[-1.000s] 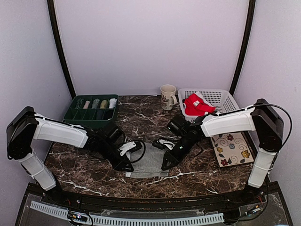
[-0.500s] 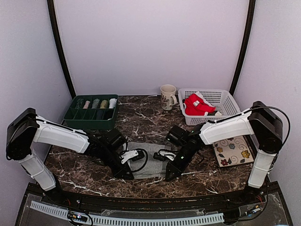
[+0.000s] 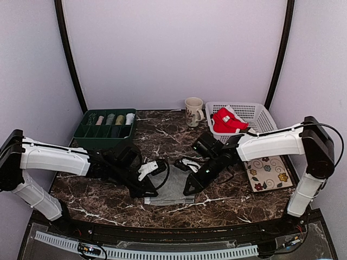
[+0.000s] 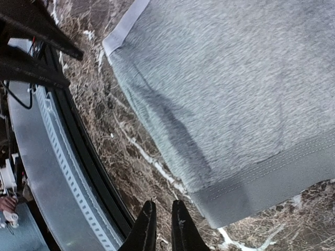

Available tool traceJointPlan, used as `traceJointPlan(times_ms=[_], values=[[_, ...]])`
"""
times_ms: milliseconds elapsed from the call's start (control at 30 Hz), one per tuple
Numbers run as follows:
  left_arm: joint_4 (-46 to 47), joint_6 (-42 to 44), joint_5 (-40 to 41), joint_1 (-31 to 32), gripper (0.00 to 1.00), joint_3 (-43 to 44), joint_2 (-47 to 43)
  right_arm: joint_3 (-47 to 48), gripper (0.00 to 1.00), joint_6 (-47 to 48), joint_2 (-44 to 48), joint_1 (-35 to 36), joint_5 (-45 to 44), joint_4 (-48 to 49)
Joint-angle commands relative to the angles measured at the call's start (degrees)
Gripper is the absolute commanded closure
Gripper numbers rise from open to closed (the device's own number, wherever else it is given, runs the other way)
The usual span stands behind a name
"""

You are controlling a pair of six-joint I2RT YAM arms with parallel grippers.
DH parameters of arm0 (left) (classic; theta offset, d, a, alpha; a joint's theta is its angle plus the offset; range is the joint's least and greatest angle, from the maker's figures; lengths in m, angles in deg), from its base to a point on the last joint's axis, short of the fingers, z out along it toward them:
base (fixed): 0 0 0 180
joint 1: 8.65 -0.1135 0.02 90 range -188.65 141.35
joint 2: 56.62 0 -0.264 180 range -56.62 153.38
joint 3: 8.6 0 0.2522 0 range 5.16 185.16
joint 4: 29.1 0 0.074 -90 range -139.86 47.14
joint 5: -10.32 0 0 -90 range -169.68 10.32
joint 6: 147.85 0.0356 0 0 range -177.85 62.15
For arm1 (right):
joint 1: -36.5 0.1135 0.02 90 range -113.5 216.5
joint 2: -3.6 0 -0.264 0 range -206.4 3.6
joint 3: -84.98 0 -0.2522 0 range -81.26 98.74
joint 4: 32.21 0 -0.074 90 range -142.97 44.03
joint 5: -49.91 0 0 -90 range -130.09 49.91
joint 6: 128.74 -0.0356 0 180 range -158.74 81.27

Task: Roll the underwear
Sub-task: Smooth out the underwear at the center of the board.

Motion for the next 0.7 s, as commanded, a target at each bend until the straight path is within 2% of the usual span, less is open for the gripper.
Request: traceJointPlan(times_ms=[0,200,367,667], values=[[6.12,-4.61,3.2,0.74,0.77,3.86,4.72,0.54,0.91,-4.34,-2.29,-0.74,-4.47,2.64],[8.38,-3.81,4.79,1.82,0.77,7.42,11.87,-0.34,0.93,-4.9,-5.18,-0.74,-3.59,3.52],[6.09,-1.29,5.32,4.55,0.79,8.93,15.41,-4.64,0.94,-4.97,-4.09,-0.75,-3.11,5.0],[2.15,-0.78,5.72,7.18,0.83,4.63,14.44,-9.02,0.93,-4.27,-3.22,-0.75,-2.97,5.82]])
